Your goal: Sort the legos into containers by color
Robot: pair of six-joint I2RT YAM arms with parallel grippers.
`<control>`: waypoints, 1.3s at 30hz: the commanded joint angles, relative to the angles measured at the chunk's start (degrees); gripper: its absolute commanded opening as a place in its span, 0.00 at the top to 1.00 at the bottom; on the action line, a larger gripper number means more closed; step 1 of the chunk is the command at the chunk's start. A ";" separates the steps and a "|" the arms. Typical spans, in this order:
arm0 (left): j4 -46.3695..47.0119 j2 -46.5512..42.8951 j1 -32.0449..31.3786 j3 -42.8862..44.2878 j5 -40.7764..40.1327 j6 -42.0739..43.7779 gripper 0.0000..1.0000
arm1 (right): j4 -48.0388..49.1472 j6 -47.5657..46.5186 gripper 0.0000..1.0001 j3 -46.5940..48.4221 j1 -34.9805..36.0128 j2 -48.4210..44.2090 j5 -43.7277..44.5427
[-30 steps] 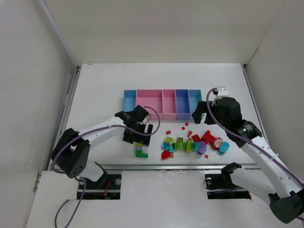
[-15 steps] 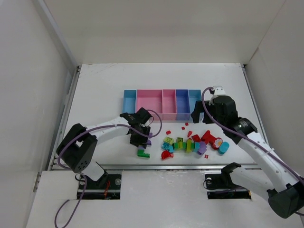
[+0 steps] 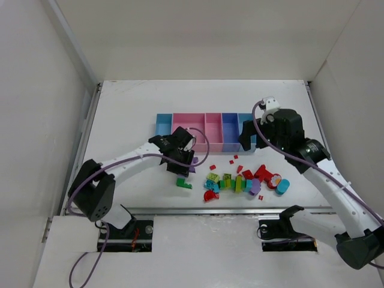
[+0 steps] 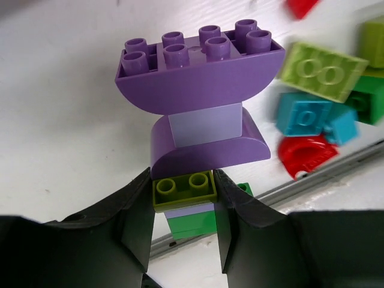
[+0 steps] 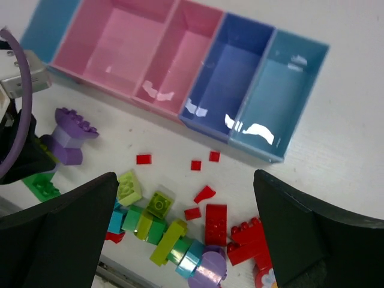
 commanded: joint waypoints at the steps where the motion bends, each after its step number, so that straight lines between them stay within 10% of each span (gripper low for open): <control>1: 0.03 -8.37 -0.73 4.83 -0.16 7.03 1.00 | -2.79 -7.78 0.00 8.00 0.57 2.46 -7.96; 12: 30.09 -27.72 -1.88 -4.57 2.92 50.36 1.00 | 11.33 -3.76 0.00 12.32 0.04 8.52 -41.33; 31: 29.74 -27.11 -1.88 -1.67 7.67 50.37 1.00 | 19.26 2.49 0.00 14.69 6.19 18.19 -37.77; 39: 28.07 -27.64 -1.88 -2.19 7.67 50.90 1.00 | 20.40 3.64 0.48 15.22 6.81 20.04 -35.48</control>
